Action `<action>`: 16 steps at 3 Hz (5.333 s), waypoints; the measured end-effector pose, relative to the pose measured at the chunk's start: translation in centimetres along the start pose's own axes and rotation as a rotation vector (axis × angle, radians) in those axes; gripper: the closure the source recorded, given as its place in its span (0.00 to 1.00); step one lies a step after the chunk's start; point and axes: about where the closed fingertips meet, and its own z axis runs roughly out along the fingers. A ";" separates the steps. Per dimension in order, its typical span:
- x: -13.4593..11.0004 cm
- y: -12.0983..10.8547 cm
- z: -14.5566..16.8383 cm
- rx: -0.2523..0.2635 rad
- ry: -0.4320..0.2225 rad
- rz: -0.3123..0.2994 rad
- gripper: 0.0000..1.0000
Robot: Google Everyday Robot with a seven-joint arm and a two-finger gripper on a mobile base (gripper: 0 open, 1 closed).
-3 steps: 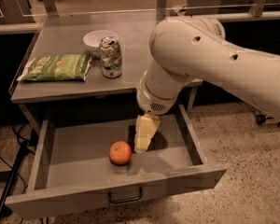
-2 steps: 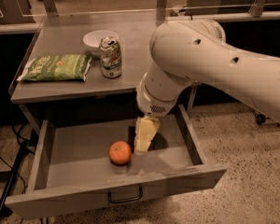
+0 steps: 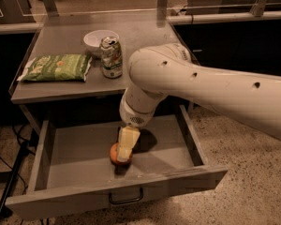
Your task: Pick orange from top drawer and place on counter
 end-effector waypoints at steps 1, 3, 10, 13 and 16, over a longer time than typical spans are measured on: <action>0.0 0.0 0.1 -0.002 0.000 0.000 0.00; 0.6 -2.0 4.8 0.047 -0.053 0.065 0.00; -0.2 2.0 14.3 -0.073 -0.125 0.062 0.00; -0.2 2.0 14.3 -0.073 -0.125 0.062 0.50; -0.2 2.1 14.3 -0.075 -0.124 0.064 1.00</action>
Offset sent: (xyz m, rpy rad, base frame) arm 0.0017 0.0217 -0.0394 0.0695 0.0113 -0.0557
